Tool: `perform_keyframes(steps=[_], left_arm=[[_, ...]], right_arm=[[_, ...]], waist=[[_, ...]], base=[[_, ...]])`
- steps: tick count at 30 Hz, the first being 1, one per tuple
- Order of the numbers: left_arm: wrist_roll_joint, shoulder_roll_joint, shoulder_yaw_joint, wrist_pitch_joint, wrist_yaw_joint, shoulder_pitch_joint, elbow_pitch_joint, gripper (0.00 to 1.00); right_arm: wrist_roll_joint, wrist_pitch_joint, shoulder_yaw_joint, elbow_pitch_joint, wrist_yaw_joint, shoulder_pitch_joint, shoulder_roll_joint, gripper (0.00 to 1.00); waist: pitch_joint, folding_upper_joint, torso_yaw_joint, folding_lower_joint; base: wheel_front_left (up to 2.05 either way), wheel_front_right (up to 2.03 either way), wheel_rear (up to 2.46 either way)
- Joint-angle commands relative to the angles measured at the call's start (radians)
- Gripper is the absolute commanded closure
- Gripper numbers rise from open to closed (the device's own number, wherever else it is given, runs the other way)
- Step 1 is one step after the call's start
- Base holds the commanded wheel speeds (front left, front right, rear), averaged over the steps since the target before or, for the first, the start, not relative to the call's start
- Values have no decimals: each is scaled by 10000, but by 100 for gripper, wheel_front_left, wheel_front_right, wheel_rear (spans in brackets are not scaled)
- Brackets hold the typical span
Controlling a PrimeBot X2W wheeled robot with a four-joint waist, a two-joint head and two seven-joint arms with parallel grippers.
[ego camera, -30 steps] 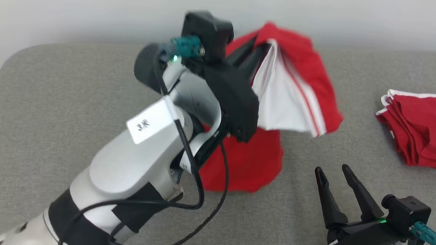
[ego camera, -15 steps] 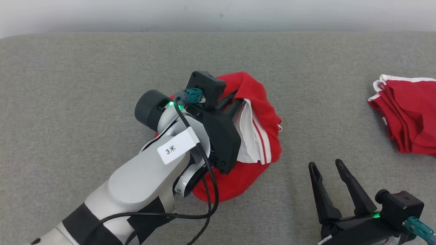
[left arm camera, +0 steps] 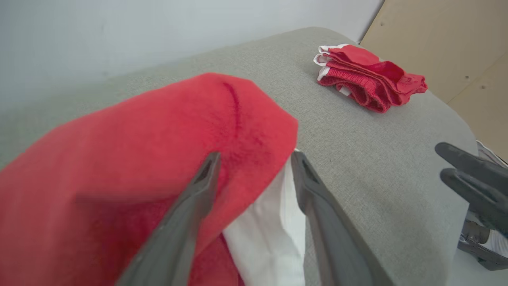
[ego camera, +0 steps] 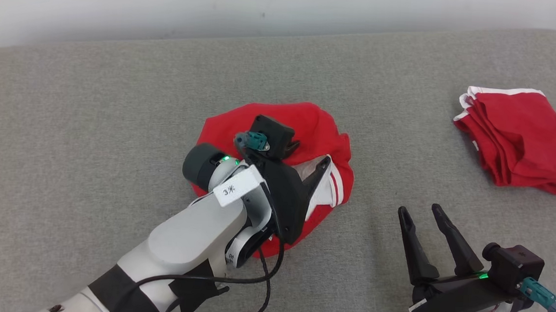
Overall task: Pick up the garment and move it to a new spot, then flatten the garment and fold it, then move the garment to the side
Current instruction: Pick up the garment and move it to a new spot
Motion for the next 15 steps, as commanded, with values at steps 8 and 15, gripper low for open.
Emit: perform_keyframes(steps=[8, 15], left_arm=[[-1479, 38, 274, 1089, 447, -280, -898, 0], [-1511, 884, 923, 1192, 1514, -223, -2515, 0]], right_arm=[[-128, 68, -167, -58, -1, 178, -18, 0], [-153, 209, -214, -135, -1, 414, -20, 0]], waist=[[-407, -1, 758, -1], [-761, -1, 1306, -1]], base=[[0, 0, 0], [0, 0, 0]])
